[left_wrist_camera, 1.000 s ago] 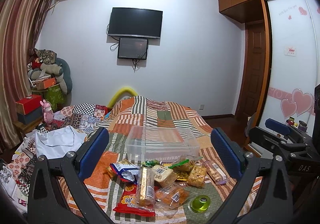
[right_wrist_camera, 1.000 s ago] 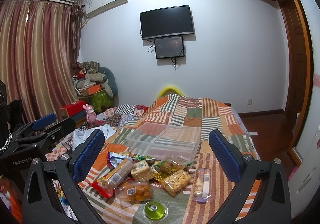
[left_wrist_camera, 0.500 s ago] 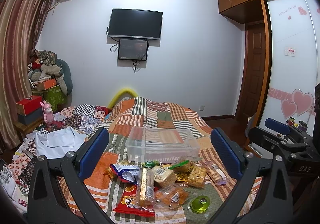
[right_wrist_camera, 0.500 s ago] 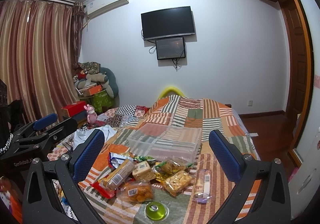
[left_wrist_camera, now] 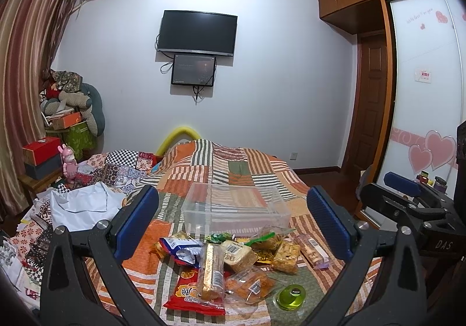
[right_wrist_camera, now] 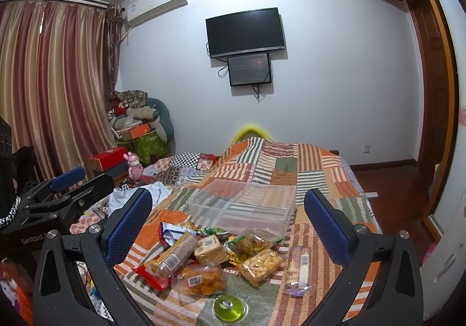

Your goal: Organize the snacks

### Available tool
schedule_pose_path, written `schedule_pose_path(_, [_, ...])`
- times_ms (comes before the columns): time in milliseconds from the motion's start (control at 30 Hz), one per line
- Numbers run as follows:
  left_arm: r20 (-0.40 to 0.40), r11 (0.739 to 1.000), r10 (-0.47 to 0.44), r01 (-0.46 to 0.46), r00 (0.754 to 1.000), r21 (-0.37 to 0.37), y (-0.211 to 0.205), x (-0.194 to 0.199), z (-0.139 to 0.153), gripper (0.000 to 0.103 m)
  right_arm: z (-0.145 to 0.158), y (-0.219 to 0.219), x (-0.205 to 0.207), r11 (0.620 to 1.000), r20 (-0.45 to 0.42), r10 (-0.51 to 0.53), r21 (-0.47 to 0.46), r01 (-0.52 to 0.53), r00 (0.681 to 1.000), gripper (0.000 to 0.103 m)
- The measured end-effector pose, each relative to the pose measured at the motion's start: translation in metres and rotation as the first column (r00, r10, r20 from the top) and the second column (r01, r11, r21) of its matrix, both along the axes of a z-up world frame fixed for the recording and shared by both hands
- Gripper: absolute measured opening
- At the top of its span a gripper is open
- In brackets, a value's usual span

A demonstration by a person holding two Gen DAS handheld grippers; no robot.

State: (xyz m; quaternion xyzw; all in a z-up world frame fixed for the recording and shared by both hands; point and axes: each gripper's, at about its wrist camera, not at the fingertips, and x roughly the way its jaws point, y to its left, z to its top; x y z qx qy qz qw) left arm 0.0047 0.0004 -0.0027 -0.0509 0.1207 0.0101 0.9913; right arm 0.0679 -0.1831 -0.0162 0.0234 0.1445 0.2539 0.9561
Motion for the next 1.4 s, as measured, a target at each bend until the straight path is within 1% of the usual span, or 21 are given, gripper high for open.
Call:
schedule_pose_path(233, [-0.008,1.000,-0.012,0.012,1.000,-0.001,0.001,0.002,-0.001,0.103,0.000,0.000,0.001,1.000,-0.006,-0.001,0.002,0.001,1.000,0.103])
schedule_pose_path(400, [-0.027,1.000,-0.021,0.021,0.999,-0.010,0.004,0.007,-0.005,0.103,-0.004,0.000,0.007,1.000,-0.033,0.001,0.005,0.000,0.999,0.103])
schedule_pose_path(567, [-0.055,0.999,-0.039,0.038,0.998,-0.030,0.012,0.014,-0.011,0.103,-0.017,0.001,0.020,1.000,-0.095,0.003,0.000,-0.003,0.996,0.103])
schedule_pose_path(667, [-0.092,0.999,-0.037,0.034,0.995,-0.033,0.019,0.022,-0.019,0.103,-0.027,0.001,0.030,1.000,-0.146,0.003,-0.005,-0.004,0.989,0.103])
schedule_pose_path(700, [-0.107,0.999,-0.034,0.030,0.994,-0.035,0.021,0.025,-0.022,0.102,-0.031,0.001,0.032,1.000,-0.162,0.009,-0.004,-0.010,0.987,0.103])
schedule_pose_path(767, [-0.143,0.999,-0.036,0.030,0.989,-0.045,0.028,0.032,-0.029,0.096,-0.037,0.000,0.036,1.000,-0.183,0.010,-0.015,-0.013,0.983,0.103])
schedule_pose_path(800, [-0.162,0.999,-0.031,0.024,0.986,-0.049,0.030,0.035,-0.033,0.090,-0.041,0.000,0.038,1.000,-0.194,0.008,-0.026,-0.013,0.981,0.103])
schedule_pose_path(833, [-0.181,0.999,-0.022,0.013,0.983,-0.049,0.033,0.038,-0.037,0.087,-0.043,0.000,0.039,0.999,-0.201,0.007,-0.032,-0.013,0.980,0.103])
schedule_pose_path(900, [-0.220,0.999,-0.015,0.004,0.975,-0.049,0.037,0.045,-0.048,0.086,-0.052,0.000,0.043,0.998,-0.232,0.005,-0.053,-0.018,0.973,0.100])
schedule_pose_path(967, [-0.263,0.999,-0.014,0.000,0.965,-0.053,0.041,0.052,-0.060,0.082,-0.061,-0.001,0.047,0.998,-0.271,0.014,-0.061,-0.032,0.962,0.091])
schedule_pose_path(1100, [-0.365,0.997,-0.045,0.018,0.930,-0.076,0.046,0.065,-0.086,0.070,-0.081,-0.002,0.054,0.996,-0.361,0.034,-0.065,-0.062,0.932,0.085])
schedule_pose_path(1167, [-0.411,0.994,-0.067,0.027,0.909,-0.102,0.046,0.072,-0.100,0.069,-0.089,0.000,0.056,0.994,-0.398,0.046,-0.069,-0.080,0.916,0.076])
schedule_pose_path(1233, [-0.444,0.993,-0.075,0.027,0.893,-0.112,0.046,0.077,-0.111,0.068,-0.097,0.002,0.057,0.992,-0.433,0.064,-0.069,-0.104,0.899,0.073])
schedule_pose_path(1333, [-0.484,0.994,-0.066,0.017,0.872,-0.105,0.046,0.083,-0.123,0.067,-0.108,0.008,0.055,0.988,-0.460,0.077,-0.083,-0.129,0.884,0.072])
schedule_pose_path(1400, [-0.503,0.994,-0.065,0.010,0.862,-0.112,0.047,0.086,-0.131,0.067,-0.114,0.012,0.054,0.985,-0.472,0.083,-0.095,-0.144,0.877,0.069])
